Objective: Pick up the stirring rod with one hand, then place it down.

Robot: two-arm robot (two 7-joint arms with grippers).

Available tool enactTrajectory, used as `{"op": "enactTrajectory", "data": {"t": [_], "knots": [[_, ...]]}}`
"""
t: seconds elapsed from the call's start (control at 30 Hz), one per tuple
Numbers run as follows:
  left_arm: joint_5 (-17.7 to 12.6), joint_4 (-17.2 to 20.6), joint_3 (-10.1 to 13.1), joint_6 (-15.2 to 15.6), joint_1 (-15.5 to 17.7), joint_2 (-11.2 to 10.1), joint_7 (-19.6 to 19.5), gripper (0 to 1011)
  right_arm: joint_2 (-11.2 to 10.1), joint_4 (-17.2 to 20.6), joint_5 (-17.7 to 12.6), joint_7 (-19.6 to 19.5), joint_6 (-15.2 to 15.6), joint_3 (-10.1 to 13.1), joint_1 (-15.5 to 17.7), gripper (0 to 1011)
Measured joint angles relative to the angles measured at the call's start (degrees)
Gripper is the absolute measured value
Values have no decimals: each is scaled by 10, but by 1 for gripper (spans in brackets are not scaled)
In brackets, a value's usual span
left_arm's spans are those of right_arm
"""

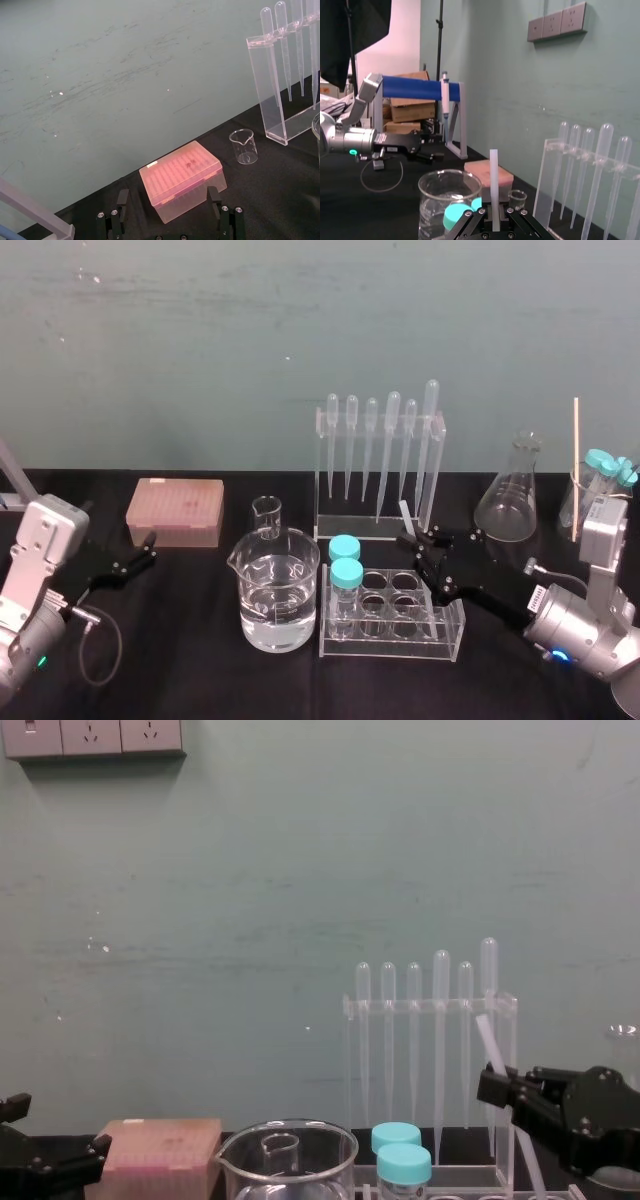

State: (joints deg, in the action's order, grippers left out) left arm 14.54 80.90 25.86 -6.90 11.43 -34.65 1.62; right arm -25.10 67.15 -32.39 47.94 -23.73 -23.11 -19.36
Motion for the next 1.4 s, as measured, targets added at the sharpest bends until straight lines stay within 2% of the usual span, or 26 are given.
{"op": "enactTrajectory", "data": {"t": [0.27, 0.5, 0.97, 1.27, 1.37, 1.4], "knots": [[0, 0, 0, 0, 0, 0, 0, 1000, 5, -21, 9, 4, 5, -6, -9, 69], [0, 0, 0, 0, 0, 0, 0, 1000, 5, -22, 18, -9, 15, -6, -9, 69], [0, 0, 0, 0, 0, 0, 0, 1000, 4, -21, 16, -8, 14, -6, -8, 69], [0, 0, 0, 0, 0, 0, 0, 1000, 4, -21, 15, -7, 14, -6, -8, 296], [0, 0, 0, 0, 0, 0, 0, 1000, 4, -21, 15, -7, 14, -6, -8, 436], [0, 0, 0, 0, 0, 0, 0, 1000, 4, -21, 15, -7, 14, -6, -8, 436]]}}
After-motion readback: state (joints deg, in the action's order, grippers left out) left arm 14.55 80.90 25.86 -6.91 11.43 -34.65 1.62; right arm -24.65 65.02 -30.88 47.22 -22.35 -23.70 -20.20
